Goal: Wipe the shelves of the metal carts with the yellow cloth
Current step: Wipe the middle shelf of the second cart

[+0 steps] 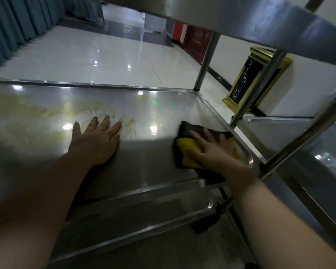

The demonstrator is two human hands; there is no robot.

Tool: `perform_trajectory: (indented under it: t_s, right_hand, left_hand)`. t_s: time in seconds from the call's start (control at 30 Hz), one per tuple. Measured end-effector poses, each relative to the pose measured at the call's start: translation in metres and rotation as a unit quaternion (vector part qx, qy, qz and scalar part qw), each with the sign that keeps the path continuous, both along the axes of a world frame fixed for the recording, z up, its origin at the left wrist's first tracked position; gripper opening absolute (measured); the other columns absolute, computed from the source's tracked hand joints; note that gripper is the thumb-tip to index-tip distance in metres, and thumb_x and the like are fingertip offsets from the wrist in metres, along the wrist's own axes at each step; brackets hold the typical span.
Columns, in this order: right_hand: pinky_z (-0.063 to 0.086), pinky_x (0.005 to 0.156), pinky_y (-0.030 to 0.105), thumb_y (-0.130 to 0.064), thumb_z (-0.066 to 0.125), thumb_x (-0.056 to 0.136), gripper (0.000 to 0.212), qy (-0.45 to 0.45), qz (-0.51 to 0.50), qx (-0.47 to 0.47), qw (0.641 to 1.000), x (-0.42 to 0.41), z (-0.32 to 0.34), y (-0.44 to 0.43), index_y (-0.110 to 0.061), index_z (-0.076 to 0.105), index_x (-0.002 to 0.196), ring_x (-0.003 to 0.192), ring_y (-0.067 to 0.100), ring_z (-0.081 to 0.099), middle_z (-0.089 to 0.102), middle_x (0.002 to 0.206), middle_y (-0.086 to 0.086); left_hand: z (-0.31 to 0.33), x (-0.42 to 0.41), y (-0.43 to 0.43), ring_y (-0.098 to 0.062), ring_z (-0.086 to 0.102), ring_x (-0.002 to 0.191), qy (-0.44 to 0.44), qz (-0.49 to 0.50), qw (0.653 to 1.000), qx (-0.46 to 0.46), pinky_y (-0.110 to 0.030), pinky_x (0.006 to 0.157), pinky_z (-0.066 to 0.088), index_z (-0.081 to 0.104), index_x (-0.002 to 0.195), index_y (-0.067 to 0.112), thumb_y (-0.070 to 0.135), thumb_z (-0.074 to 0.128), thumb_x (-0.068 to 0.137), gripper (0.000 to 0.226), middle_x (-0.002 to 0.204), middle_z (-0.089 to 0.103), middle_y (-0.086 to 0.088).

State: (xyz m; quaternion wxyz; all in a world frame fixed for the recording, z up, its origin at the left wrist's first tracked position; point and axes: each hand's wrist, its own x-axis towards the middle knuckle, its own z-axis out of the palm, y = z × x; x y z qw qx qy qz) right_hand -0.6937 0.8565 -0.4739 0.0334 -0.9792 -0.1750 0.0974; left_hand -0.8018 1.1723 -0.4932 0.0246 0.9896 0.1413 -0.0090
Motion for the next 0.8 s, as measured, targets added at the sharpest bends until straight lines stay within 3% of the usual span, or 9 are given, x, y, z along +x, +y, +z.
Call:
perform_trajectory:
  t_s: [0.1, 0.17, 0.27, 0.4, 0.47, 0.57, 0.67, 0.73, 0.8]
  right_hand:
    - [-0.009, 0.113, 0.066, -0.088, 0.024, 0.079, 0.073, -0.022, 0.14, -0.001, 0.99, -0.041, -0.008, 0.078, -0.066, -0.002, 0.143, 0.146, 0.043, -0.015, -0.01, 0.164, -0.012]
    - [-0.009, 0.116, 0.062, -0.087, 0.026, 0.08, 0.071, -0.026, 0.191, 0.008, 0.981, -0.04, -0.004, 0.08, -0.068, -0.001, 0.142, 0.148, 0.037, -0.014, -0.008, 0.163, -0.016]
    - [0.0, 0.118, 0.054, -0.086, 0.03, 0.081, 0.071, -0.013, 0.128, 0.014, 0.992, 0.017, 0.005, 0.015, -0.065, 0.005, 0.144, 0.15, 0.034, -0.006, -0.003, 0.163, -0.02]
    - [-0.005, 0.114, 0.066, -0.089, 0.019, 0.077, 0.078, -0.013, -0.083, -0.041, 0.996, 0.07, 0.005, -0.024, -0.059, 0.0, 0.147, 0.148, 0.042, -0.008, -0.004, 0.165, -0.01]
    - [-0.009, 0.112, 0.069, -0.089, 0.02, 0.078, 0.078, -0.012, -0.061, -0.017, 0.998, 0.07, 0.002, 0.022, -0.059, 0.0, 0.147, 0.146, 0.046, -0.009, -0.005, 0.165, -0.008]
    - [-0.009, 0.112, 0.069, -0.088, 0.021, 0.08, 0.078, -0.017, 0.094, -0.014, 0.995, 0.04, 0.0, 0.115, -0.059, 0.0, 0.148, 0.146, 0.048, -0.009, -0.006, 0.165, -0.007]
    - [-0.008, 0.114, 0.065, -0.087, 0.022, 0.081, 0.074, -0.043, 0.189, -0.016, 0.981, 0.032, -0.004, 0.134, -0.062, 0.001, 0.147, 0.148, 0.042, -0.005, -0.002, 0.165, -0.011]
    - [-0.007, 0.115, 0.063, -0.088, 0.022, 0.08, 0.072, -0.033, 0.164, -0.013, 0.986, 0.066, 0.001, 0.09, -0.063, 0.002, 0.145, 0.15, 0.036, -0.003, 0.0, 0.164, -0.015]
    - [-0.004, 0.115, 0.065, -0.093, 0.014, 0.073, 0.08, -0.016, 0.046, -0.037, 0.998, 0.107, 0.005, 0.034, -0.062, 0.0, 0.145, 0.15, 0.035, -0.001, 0.001, 0.165, -0.014]
  left_hand:
    - [-0.001, -0.004, 0.004, -0.021, -0.006, 0.152, -0.02, 0.013, 0.999, -0.025, -0.055, 0.118, 0.001, -0.008, 0.155, 0.038, 0.044, 0.01, 0.104, 0.054, 0.165, -0.009, 0.005]
    - [0.001, -0.007, 0.006, -0.024, -0.004, 0.152, -0.029, 0.028, 0.999, -0.014, -0.052, 0.12, 0.004, -0.005, 0.157, 0.032, 0.042, 0.01, 0.104, 0.056, 0.165, -0.008, 0.001]
    - [0.001, -0.008, 0.003, -0.029, 0.002, 0.152, -0.03, 0.034, 0.999, 0.016, -0.05, 0.12, 0.008, 0.001, 0.158, 0.029, 0.041, 0.011, 0.104, 0.056, 0.166, -0.001, -0.002]
    - [0.0, 0.001, -0.005, -0.028, 0.003, 0.152, -0.022, 0.039, 0.999, 0.008, -0.05, 0.12, 0.007, 0.002, 0.158, 0.031, 0.043, 0.01, 0.104, 0.056, 0.166, 0.0, 0.0]
    - [0.001, 0.006, -0.007, -0.028, 0.001, 0.152, -0.014, 0.047, 0.999, 0.005, -0.051, 0.12, 0.005, 0.0, 0.157, 0.031, 0.043, 0.009, 0.104, 0.056, 0.166, -0.002, 0.0]
    - [0.001, 0.007, -0.008, -0.028, 0.0, 0.152, -0.005, 0.053, 0.998, 0.015, -0.051, 0.12, 0.006, -0.002, 0.157, 0.03, 0.043, 0.01, 0.104, 0.056, 0.166, -0.003, 0.0]
    - [0.003, 0.004, -0.007, -0.027, -0.002, 0.152, 0.0, 0.055, 0.998, 0.02, -0.05, 0.121, 0.005, -0.004, 0.157, 0.028, 0.042, 0.009, 0.104, 0.057, 0.166, -0.006, -0.001]
    - [0.004, 0.003, -0.009, -0.026, -0.004, 0.152, -0.002, 0.051, 0.999, 0.008, -0.05, 0.121, 0.002, -0.005, 0.157, 0.028, 0.042, 0.009, 0.104, 0.057, 0.165, -0.007, -0.001]
    - [0.004, 0.005, -0.012, -0.025, -0.006, 0.152, -0.006, 0.048, 0.999, -0.001, -0.049, 0.121, -0.001, -0.005, 0.157, 0.03, 0.043, 0.009, 0.104, 0.056, 0.165, -0.008, 0.0]
